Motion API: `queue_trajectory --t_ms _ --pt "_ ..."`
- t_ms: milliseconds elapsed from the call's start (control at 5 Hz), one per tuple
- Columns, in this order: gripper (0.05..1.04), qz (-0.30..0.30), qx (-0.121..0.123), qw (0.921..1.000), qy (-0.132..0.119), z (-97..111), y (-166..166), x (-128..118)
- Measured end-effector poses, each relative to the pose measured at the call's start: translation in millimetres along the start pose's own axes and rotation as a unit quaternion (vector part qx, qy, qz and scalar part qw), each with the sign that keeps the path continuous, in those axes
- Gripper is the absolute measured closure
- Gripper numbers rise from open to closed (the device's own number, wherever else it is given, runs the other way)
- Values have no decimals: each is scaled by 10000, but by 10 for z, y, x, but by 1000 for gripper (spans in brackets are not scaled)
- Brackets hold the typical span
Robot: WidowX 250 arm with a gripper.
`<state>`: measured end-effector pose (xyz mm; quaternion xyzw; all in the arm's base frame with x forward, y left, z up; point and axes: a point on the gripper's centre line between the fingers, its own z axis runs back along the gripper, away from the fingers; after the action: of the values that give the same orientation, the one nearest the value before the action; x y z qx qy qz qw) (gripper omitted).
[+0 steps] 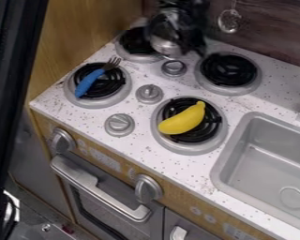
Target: Take the silver pot from the left burner, put it on the right burner
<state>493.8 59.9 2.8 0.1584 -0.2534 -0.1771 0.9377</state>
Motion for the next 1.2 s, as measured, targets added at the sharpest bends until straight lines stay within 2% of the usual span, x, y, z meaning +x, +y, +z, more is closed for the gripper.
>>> queue_trajectory --t_ms 200,600,1000,1200 --pt "1003 -432 -129 9990 56 77 -386 63" --pt "1003 -845 -430 9954 -108 153 -866 278" --pt "1003 -1042 -554 9930 24 -140 -1058 350" --pt "984 -1035 -556 9930 111 -146 -1055 333"
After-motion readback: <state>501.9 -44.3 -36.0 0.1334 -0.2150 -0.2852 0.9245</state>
